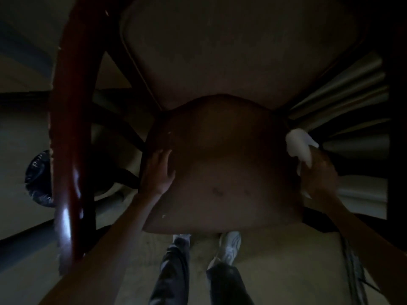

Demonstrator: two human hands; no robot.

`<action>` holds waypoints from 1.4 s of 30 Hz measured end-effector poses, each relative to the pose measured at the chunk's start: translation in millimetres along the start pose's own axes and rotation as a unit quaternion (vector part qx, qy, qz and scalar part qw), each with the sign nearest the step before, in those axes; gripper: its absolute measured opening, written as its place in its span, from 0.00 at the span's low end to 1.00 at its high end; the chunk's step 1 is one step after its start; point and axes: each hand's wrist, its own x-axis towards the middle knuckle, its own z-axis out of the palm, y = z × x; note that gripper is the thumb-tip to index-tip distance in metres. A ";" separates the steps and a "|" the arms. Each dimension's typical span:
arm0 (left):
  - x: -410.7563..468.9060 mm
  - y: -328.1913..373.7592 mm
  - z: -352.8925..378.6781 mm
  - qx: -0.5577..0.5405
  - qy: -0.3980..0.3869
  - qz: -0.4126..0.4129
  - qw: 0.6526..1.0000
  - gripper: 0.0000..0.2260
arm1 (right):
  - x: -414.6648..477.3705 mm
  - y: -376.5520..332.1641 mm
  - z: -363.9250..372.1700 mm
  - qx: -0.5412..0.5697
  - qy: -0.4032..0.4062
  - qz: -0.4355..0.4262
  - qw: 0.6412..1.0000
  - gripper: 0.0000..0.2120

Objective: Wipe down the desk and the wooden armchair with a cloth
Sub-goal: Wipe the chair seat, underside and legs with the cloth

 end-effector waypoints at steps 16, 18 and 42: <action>45.1 -11.3 7.0 -0.171 0.110 -0.097 0.974 0.20 | 26.3 -111.1 142.9 0.044 0.039 0.097 0.994 0.26; 37.7 -15.1 8.7 -0.188 0.114 -0.102 0.970 0.23 | 31.7 -157.4 160.1 0.026 0.060 -0.011 0.998 0.24; 1.0 -18.7 45.7 -0.189 0.169 -0.185 0.949 0.20 | 89.0 -158.3 133.5 -0.058 0.078 -0.205 0.974 0.17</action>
